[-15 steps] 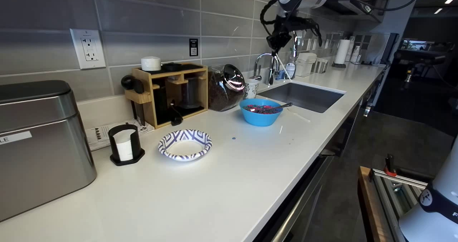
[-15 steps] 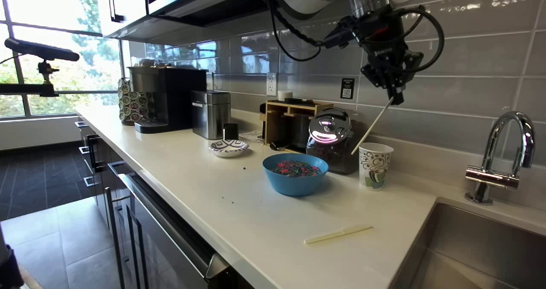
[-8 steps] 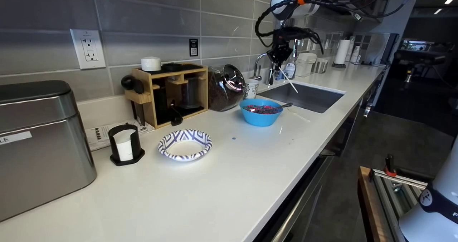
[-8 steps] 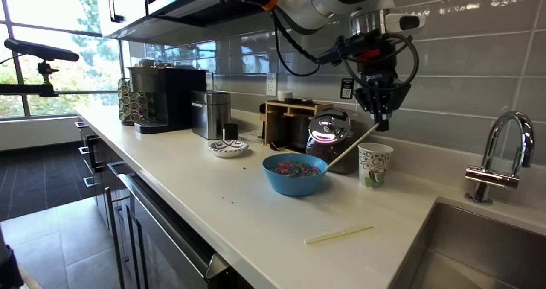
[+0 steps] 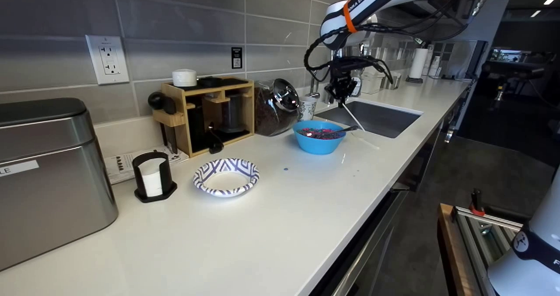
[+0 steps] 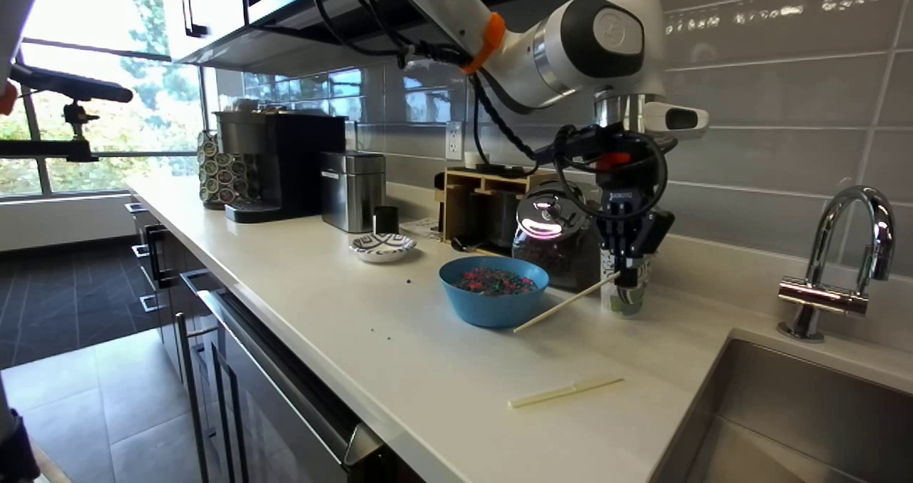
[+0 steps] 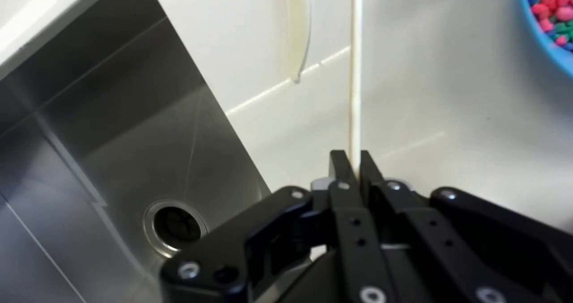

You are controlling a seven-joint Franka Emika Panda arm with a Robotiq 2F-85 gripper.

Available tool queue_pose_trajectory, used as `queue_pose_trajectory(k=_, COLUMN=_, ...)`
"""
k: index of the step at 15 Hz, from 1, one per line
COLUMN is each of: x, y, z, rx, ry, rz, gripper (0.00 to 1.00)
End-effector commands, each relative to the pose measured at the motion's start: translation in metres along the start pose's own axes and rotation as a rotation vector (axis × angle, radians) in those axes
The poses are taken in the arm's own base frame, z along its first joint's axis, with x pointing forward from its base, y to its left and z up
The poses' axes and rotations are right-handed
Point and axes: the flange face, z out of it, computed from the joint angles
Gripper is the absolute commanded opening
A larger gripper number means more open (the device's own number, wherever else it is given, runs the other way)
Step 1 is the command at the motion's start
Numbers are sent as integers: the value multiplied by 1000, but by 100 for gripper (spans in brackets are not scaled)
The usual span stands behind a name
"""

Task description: Remove the wooden stirrer from the coffee cup and place it on the counter.

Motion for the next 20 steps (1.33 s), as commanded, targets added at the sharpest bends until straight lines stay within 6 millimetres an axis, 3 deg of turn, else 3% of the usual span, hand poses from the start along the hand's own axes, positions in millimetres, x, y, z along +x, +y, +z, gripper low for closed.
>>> queue_pose_trajectory(k=1, x=7, y=-7, z=22, rx=-14, ry=-77, rz=49, gripper=1)
queue_pose_trajectory(k=9, x=10, y=-17, z=54, rx=-36, ry=-132, rz=46, gripper=1)
queue_pose_trajectory(k=10, x=10, y=-18, z=53, rx=-34, ry=-128, rz=42, gripper=20)
queue_pose_trajectory(k=11, x=11, y=-18, z=51, rx=-34, ry=-117, rz=39, gripper=29)
queue_pose_trajectory(k=13, x=10, y=-18, z=40, rx=-23, ry=-93, rz=30, gripper=43)
queue_pose_trajectory(k=17, x=7, y=-14, z=-3, rx=14, ry=13, rz=-6, gripper=75)
queue_pose_trajectory(k=20, x=-4, y=-5, z=-47, rx=52, ry=128, rz=-85, gripper=83)
